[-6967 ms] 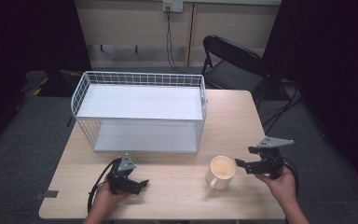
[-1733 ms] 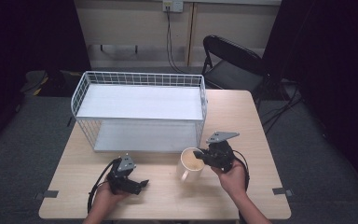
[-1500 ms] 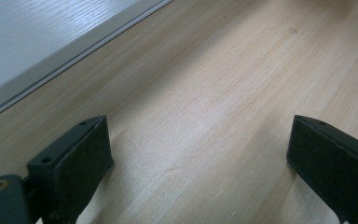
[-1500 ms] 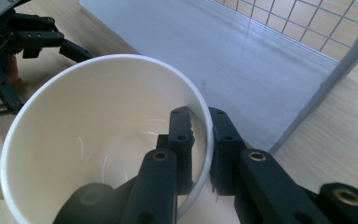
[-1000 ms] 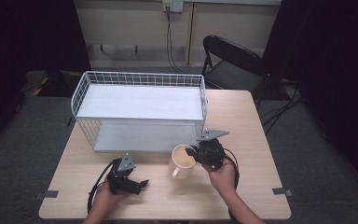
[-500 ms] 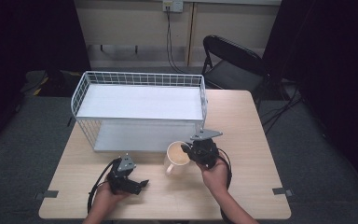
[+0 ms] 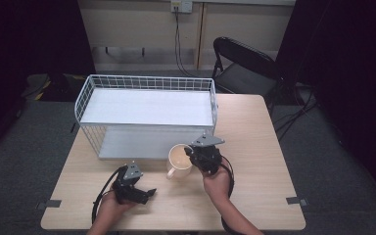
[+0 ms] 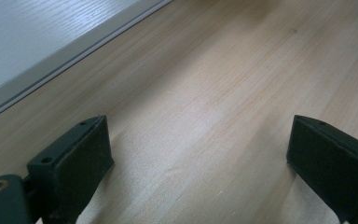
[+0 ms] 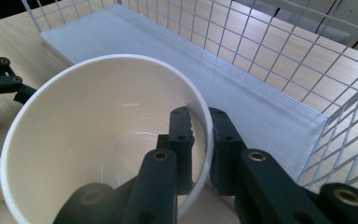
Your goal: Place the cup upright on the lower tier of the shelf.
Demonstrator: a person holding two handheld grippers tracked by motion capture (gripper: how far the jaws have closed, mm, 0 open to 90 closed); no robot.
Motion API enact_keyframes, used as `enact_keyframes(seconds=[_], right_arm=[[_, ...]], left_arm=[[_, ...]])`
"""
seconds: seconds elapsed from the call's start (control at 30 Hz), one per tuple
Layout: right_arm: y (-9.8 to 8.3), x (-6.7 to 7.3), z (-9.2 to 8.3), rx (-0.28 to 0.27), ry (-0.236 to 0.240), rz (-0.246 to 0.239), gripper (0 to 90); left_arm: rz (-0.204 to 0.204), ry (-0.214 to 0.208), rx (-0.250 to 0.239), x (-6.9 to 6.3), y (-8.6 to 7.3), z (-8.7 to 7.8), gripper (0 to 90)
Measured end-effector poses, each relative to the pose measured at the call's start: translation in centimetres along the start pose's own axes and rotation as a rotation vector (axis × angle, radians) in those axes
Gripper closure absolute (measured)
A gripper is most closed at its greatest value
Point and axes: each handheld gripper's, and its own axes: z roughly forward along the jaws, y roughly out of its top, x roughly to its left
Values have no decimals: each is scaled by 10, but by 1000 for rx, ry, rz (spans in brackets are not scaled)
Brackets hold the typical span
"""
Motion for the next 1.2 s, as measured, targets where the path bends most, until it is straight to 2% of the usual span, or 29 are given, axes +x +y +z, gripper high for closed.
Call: enact_keyframes(seconds=[0.27, 0.4, 0.63, 0.8, 0.97, 1.2], right_arm=[[3, 0, 5, -17, -42, -10, 817], [3, -3, 8, -23, -54, 8, 817], [7, -4, 14, -36, -69, 12, 817], [9, -2, 21, -36, -88, 3, 817], [10, -4, 29, -33, -101, 22, 816], [14, -3, 37, -24, -117, 18, 816]], left_arm=[[0, 0, 0, 0, 0, 0, 58], [0, 0, 0, 0, 0, 0, 58], [0, 0, 0, 0, 0, 0, 58], [0, 0, 0, 0, 0, 0, 58], [-1, 0, 0, 0, 0, 0, 58], [0, 0, 0, 0, 0, 0, 58]])
